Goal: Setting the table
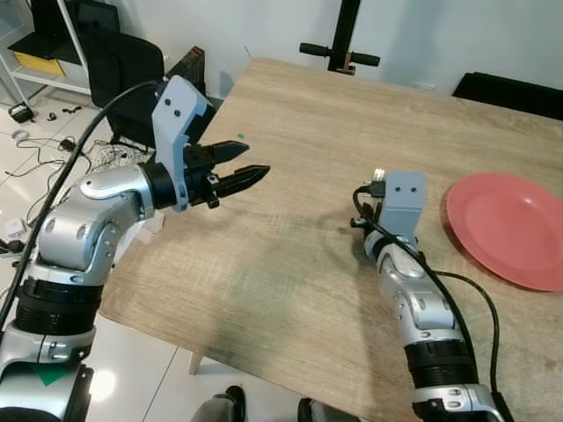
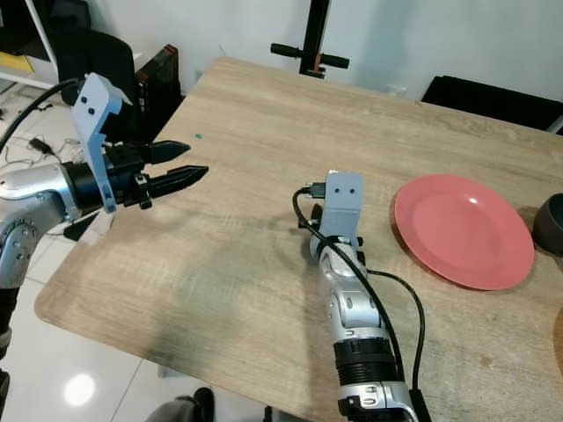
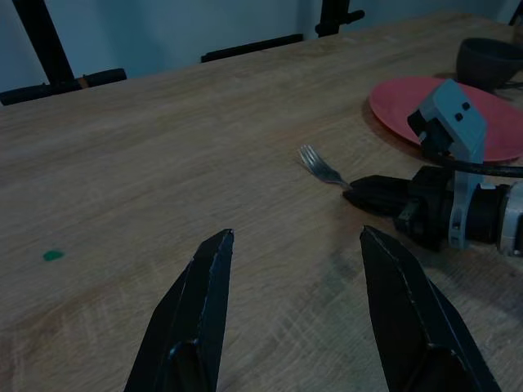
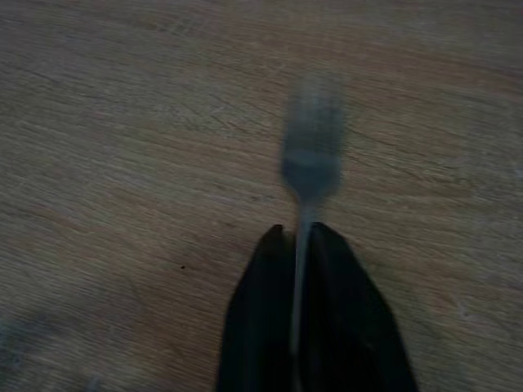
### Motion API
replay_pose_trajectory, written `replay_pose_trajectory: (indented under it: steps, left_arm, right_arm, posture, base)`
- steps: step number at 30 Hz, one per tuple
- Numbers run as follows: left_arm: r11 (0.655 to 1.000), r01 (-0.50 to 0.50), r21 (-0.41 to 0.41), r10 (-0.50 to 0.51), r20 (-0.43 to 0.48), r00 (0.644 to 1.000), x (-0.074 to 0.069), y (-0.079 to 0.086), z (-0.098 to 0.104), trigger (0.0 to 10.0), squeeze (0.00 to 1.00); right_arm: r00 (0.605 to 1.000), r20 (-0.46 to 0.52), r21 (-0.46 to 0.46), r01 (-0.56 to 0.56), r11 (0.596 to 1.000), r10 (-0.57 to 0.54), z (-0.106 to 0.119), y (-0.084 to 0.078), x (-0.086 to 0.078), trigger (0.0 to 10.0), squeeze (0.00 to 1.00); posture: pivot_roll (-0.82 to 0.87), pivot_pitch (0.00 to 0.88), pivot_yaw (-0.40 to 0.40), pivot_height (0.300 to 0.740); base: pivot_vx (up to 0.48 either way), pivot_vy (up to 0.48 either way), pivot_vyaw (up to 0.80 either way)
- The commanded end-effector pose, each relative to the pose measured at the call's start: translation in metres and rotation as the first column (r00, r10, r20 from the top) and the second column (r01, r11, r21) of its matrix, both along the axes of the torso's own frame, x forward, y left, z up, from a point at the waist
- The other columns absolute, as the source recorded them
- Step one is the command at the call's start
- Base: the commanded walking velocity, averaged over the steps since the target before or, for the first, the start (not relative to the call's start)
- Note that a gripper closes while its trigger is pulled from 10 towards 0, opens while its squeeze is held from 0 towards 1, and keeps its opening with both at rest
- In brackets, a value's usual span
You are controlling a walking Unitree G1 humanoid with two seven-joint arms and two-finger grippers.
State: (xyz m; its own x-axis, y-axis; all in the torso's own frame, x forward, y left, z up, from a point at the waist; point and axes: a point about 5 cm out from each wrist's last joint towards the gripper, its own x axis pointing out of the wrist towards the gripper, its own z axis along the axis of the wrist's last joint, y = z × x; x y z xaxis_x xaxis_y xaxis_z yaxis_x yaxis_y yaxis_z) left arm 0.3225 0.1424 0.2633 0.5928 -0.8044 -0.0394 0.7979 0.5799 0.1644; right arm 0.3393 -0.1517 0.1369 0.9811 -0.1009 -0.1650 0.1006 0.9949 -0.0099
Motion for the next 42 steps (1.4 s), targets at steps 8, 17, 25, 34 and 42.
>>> replay_pose_trajectory:
  steps: [8,17,25,34,42]
  left_arm:
    - [1.0,-0.015,-0.013,0.015,-0.022,1.0,-0.002,0.001,-0.006,10.0,0.0]
    - [0.976,-0.208,-0.068,0.206,-0.028,0.978,0.006,0.0,-0.017,10.0,0.0]
    - [0.901,-0.429,-0.062,0.43,-0.002,0.903,0.01,-0.004,-0.029,10.0,0.0]
    - [0.812,-0.576,-0.091,0.581,0.029,0.814,0.006,-0.014,-0.037,10.0,0.0]
    - [0.774,-0.632,-0.037,0.627,-0.093,0.773,-0.002,-0.019,-0.065,10.0,0.0]
  right_arm:
    - [0.993,-0.107,0.165,0.072,0.984,-0.055,-0.022,-0.007,-0.009,0.0,0.0]
    - [0.951,0.296,0.336,-0.022,0.941,-0.084,0.053,-0.012,-0.023,10.0,0.0]
    - [0.872,0.487,0.268,-0.101,0.958,-0.044,0.091,-0.017,-0.048,10.0,0.0]
    - [0.868,0.492,0.225,-0.063,0.972,-0.057,0.092,-0.022,-0.055,10.0,0.0]
    - [0.889,0.453,0.218,-0.034,0.975,-0.07,0.083,-0.026,-0.055,10.0,0.0]
  posture:
    - [-0.02,0.12,0.069,0.74]
    - [-0.05,0.095,0.069,0.74]
    - [-0.1,0.08,0.08,0.74]
    - [-0.12,0.068,0.091,0.74]
    - [-0.12,0.058,0.087,0.74]
  base:
    - [0.0,0.0,0.0]
    - [0.0,0.0,0.0]
    - [0.0,0.0,0.0]
    - [0.0,0.0,0.0]
    - [0.0,0.0,0.0]
